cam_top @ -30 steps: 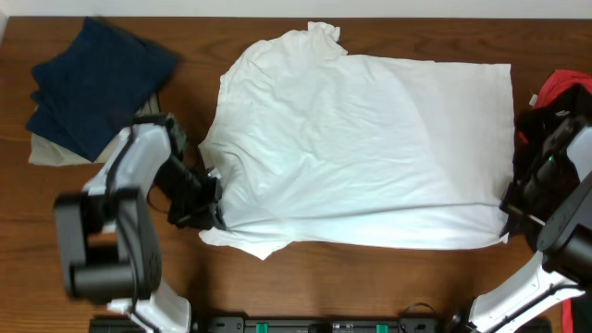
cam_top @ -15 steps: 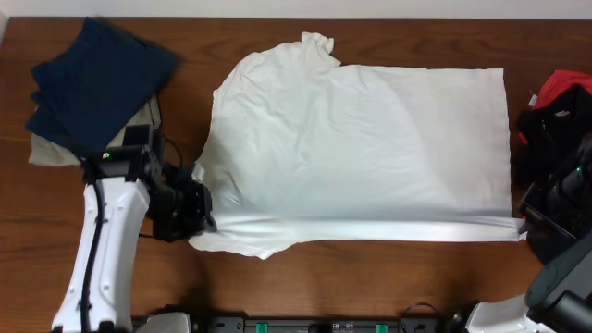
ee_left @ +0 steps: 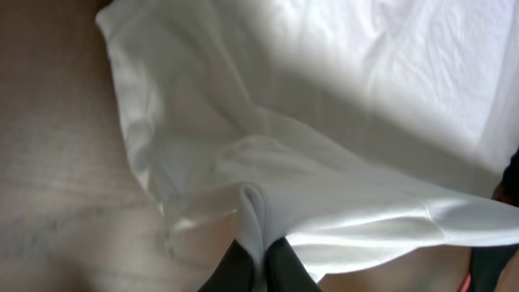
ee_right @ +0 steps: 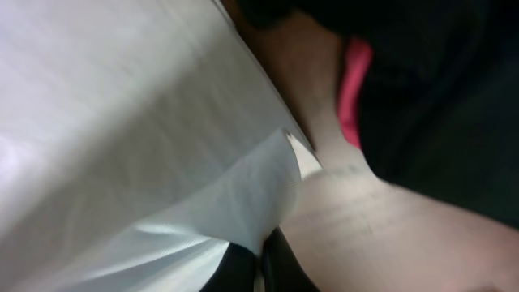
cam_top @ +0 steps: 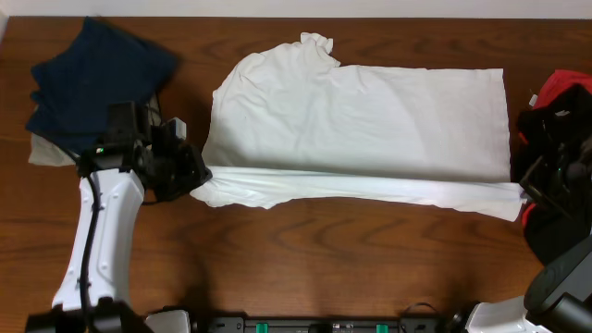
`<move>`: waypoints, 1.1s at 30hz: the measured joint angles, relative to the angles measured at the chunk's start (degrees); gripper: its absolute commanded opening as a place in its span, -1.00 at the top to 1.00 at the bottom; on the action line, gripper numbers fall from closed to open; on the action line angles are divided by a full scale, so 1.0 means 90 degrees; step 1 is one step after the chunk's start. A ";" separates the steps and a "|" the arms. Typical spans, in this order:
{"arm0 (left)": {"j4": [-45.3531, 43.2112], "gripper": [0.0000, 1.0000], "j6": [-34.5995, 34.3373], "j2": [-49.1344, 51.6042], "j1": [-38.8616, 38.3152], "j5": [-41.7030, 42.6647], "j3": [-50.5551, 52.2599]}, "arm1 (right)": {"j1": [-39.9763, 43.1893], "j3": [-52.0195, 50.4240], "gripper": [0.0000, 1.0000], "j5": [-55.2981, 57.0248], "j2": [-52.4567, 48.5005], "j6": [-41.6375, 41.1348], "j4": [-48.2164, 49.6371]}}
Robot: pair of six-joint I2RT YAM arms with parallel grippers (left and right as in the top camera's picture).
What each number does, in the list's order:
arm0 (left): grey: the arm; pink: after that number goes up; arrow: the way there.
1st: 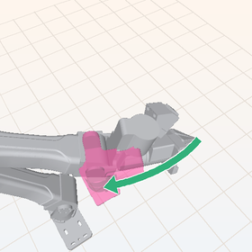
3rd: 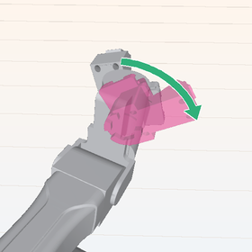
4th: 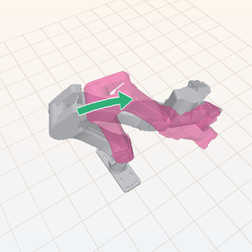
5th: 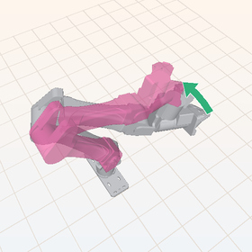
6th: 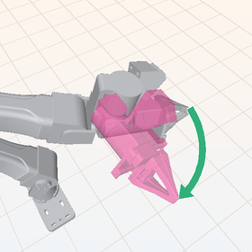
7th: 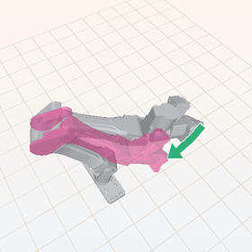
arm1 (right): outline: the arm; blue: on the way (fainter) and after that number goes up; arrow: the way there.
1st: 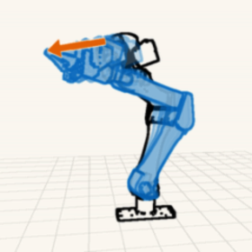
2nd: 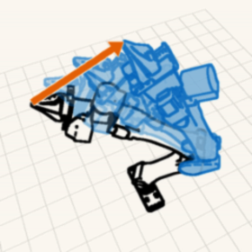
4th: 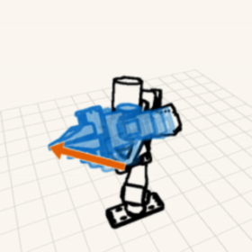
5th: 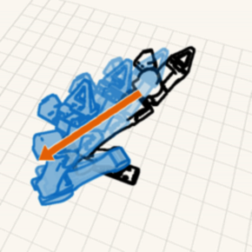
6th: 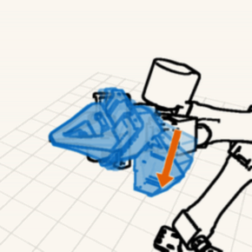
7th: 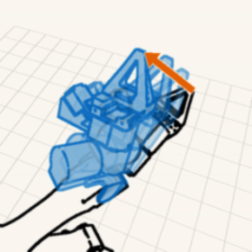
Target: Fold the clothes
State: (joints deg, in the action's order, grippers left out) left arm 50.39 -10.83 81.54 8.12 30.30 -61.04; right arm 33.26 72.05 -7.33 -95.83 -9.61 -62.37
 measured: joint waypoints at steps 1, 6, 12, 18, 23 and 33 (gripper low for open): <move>-0.0107 0.87 -0.0012 0.0117 -0.0012 0.0019 0.0000 | -0.0029 -0.0002 0.97 -0.0046 0.0000 0.0000 0.0085; -0.0602 0.87 -0.0036 0.0624 -0.0117 0.0032 0.0000 | -0.0117 -0.0002 0.92 -0.0151 0.0000 -0.0007 0.0444; -0.1309 0.87 -0.0090 0.0967 -0.0260 0.0044 0.0000 | -0.0204 -0.0005 0.92 -0.0189 0.0000 -0.0024 0.0675; -0.1848 0.87 -0.0109 0.0984 -0.0522 0.0015 0.0000 | -0.0270 -0.0005 0.92 -0.0187 0.0000 -0.0024 0.0789; -0.2127 0.73 -0.0114 0.0984 -0.0576 -0.0044 0.0000 | -0.0270 -0.0007 0.59 -0.0267 0.0000 -0.0056 0.1056; -0.1928 -0.68 -0.0338 0.0984 -0.0576 -0.0525 0.0002 | -0.0272 -0.0007 -0.16 -0.0563 0.0000 -0.0046 0.1200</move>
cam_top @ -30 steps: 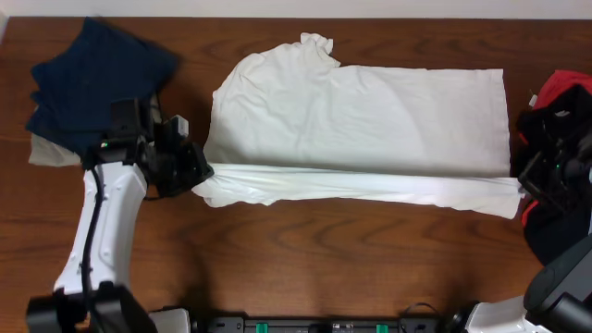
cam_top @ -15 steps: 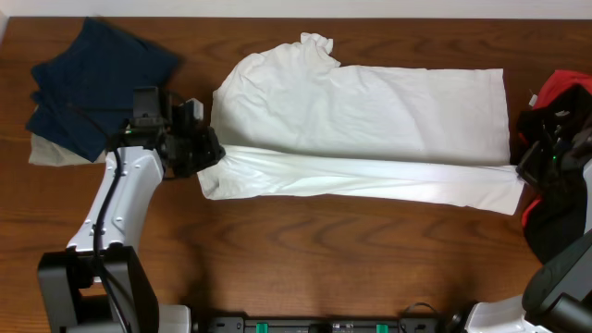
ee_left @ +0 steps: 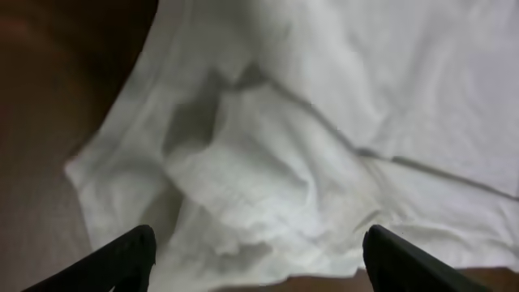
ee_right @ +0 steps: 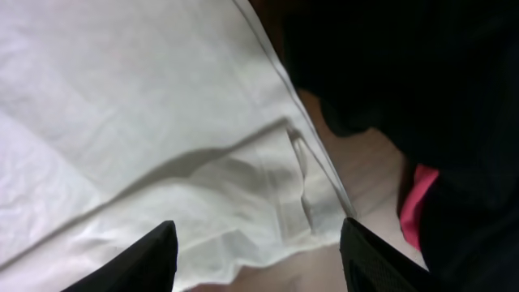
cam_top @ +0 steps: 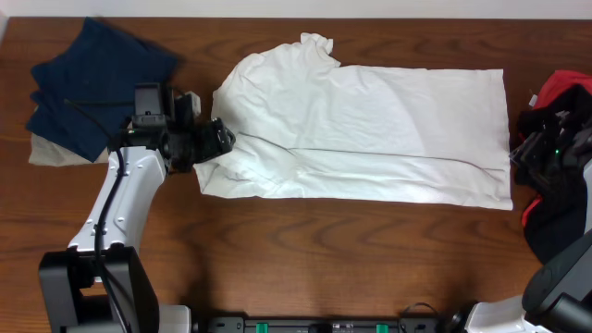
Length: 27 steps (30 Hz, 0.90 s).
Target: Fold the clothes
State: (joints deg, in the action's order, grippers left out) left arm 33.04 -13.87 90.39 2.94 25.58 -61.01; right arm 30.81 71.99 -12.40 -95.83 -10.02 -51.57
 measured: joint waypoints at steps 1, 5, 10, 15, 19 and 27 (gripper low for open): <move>0.0187 -0.68 -0.0010 0.0000 -0.0002 -0.0010 0.0000 | 0.0000 -0.0010 -0.11 0.0017 0.0000 0.0000 -0.0078; 0.0974 -0.68 0.0012 0.0000 -0.0005 -0.0148 0.0032 | 0.0000 -0.0209 0.04 0.0104 0.0000 -0.0002 -0.0240; 0.1219 -0.68 0.0019 0.0000 -0.0007 -0.0571 0.0270 | 0.0000 -0.0908 0.25 0.0318 0.0000 -0.0002 0.0051; 0.0614 -0.68 0.0019 0.0005 -0.0007 -0.0797 0.0780 | 0.0000 -0.1656 0.32 0.0420 -0.0007 -0.0017 0.0789; -0.0073 -0.68 0.0019 0.0007 -0.0007 -0.0869 0.1248 | 0.0000 -0.2018 0.24 0.0454 -0.0007 -0.0027 0.1333; -0.0716 -0.17 -0.0010 0.0007 -0.0007 -0.0913 0.1588 | 0.0000 -0.2285 0.40 0.0476 -0.0007 -0.0022 0.1712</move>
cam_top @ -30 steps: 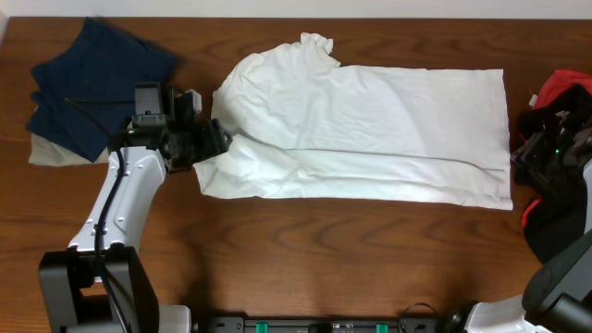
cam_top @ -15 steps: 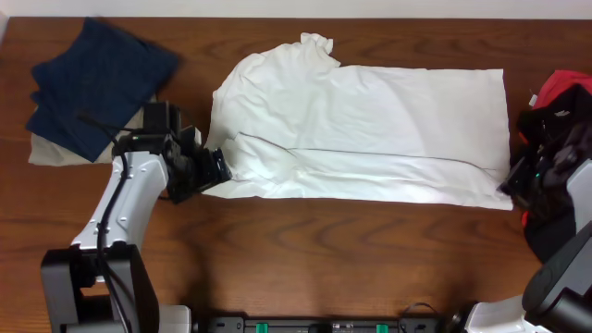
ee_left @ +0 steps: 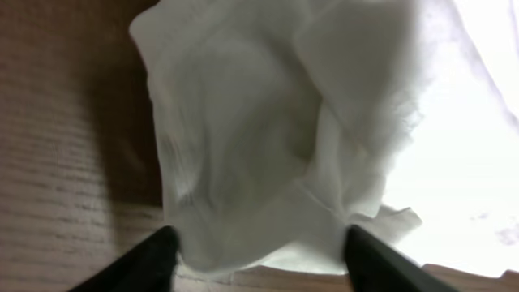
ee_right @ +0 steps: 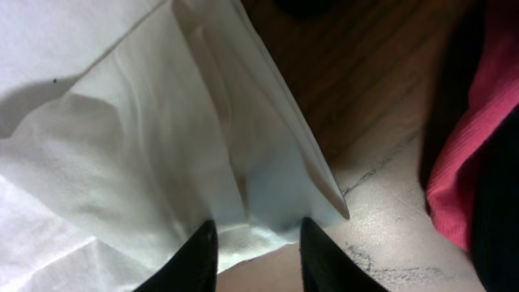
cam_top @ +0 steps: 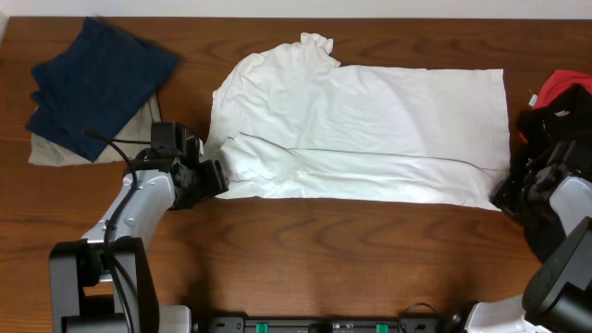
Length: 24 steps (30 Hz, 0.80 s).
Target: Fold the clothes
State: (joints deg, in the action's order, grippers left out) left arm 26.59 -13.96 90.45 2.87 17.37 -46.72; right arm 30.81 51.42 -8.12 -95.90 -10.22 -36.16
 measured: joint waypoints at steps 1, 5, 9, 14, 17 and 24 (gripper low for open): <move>-0.0012 -0.06 0.0002 0.0000 0.0000 -0.0039 0.0000 | 0.0000 -0.0002 0.41 0.0002 0.0000 0.0000 0.0017; -0.0010 0.20 0.0005 0.0000 0.0000 -0.0165 0.0005 | 0.0000 -0.0005 0.48 0.0002 0.0000 0.0000 0.0027; 0.0000 0.24 0.0024 0.0000 0.0000 -0.0216 0.0012 | 0.0000 -0.0007 0.48 0.0041 0.0000 0.0000 0.0017; -0.0005 0.25 0.0024 0.0000 0.0000 -0.0262 0.0036 | 0.0000 -0.0019 0.43 0.0408 0.0000 -0.0114 -0.0206; -0.0056 0.22 0.0024 0.0000 0.0000 -0.0262 0.0119 | 0.0000 -0.0049 0.34 0.0656 0.0000 -0.0287 -0.0158; -0.0442 -0.02 0.0024 0.0000 0.0000 -0.0287 0.0357 | 0.0000 -0.0061 0.28 0.0709 0.0000 -0.0425 0.0265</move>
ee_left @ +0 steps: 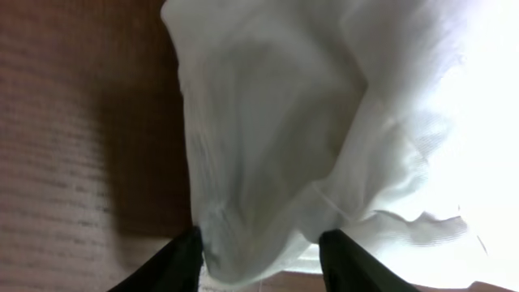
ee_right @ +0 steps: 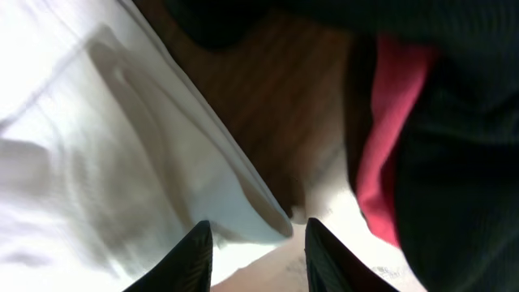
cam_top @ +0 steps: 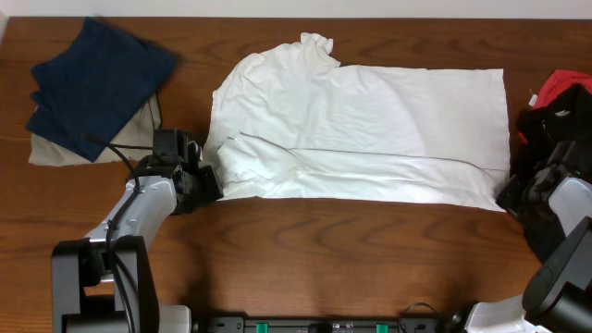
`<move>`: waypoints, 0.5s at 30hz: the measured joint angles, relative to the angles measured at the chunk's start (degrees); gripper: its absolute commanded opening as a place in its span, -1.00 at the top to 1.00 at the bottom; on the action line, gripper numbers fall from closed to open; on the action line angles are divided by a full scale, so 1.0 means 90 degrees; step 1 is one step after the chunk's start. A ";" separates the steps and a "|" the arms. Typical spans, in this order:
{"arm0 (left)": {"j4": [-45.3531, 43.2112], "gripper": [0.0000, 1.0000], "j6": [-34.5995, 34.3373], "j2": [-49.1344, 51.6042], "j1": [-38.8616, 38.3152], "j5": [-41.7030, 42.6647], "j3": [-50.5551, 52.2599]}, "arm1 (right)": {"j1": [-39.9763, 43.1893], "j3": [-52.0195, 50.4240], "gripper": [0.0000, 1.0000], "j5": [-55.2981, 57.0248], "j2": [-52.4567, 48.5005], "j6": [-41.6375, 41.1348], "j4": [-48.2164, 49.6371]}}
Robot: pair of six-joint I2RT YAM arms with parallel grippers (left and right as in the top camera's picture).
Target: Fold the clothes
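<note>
A white shirt [cam_top: 370, 120] lies spread across the table, its near strip folded up over the body. My left gripper [cam_top: 205, 183] is at the shirt's lower-left corner. In the left wrist view the left gripper [ee_left: 259, 264] is open, with the bunched white corner [ee_left: 268, 162] between its fingers [ee_left: 178, 259]. My right gripper [cam_top: 507, 196] is at the lower-right corner. The right wrist view shows the right gripper [ee_right: 258, 251] open, the hem corner [ee_right: 259, 215] just ahead of its fingertips [ee_right: 195, 251].
A stack of dark blue folded clothes [cam_top: 92, 79] on a beige cloth [cam_top: 55, 153] sits at the back left. Red [cam_top: 564, 88] and black garments [cam_top: 555, 129] are heaped at the right edge, close to my right arm. The wooden table [cam_top: 351, 259] shows in front.
My left gripper's fingers stand closer together around the shirt's lower-left corner. My right gripper has shifted slightly at the lower-right corner, with more red and black cloth in its view. The shirt has not moved.
Both grippers were shut on the shirt's near edge, held stretched along the front. Then that edge lay folded over the body and both grippers were open above it. After that they were low at the new lower corners, open, where they are now.
</note>
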State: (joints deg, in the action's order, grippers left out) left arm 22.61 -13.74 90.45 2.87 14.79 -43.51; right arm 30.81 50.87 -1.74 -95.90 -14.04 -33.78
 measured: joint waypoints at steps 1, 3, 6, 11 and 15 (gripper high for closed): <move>-0.0046 -0.04 0.0002 0.0000 0.0000 0.0002 0.0000 | 0.0000 -0.0002 0.29 -0.0029 0.0000 -0.0005 0.0044; -0.0126 -0.05 0.0002 0.0000 0.0000 0.0002 0.0000 | 0.0000 -0.0002 0.35 -0.0075 0.0000 -0.0017 0.0053; -0.0270 -0.05 0.0000 0.0000 0.0000 0.0005 0.0000 | 0.0000 -0.0002 0.46 -0.0124 0.0000 -0.0046 0.0032; -0.0306 -0.03 0.0000 0.0000 0.0000 0.0002 0.0000 | 0.0000 -0.0070 0.47 -0.0141 0.0000 -0.0068 0.0083; -0.0306 -0.04 0.0000 0.0000 0.0000 0.0002 0.0000 | 0.0000 -0.0282 0.46 -0.0141 0.0029 -0.0068 0.0357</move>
State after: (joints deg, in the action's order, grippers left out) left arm 19.86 -13.74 90.45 2.87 14.81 -43.51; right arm 30.81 48.34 -3.01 -95.64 -14.66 -30.57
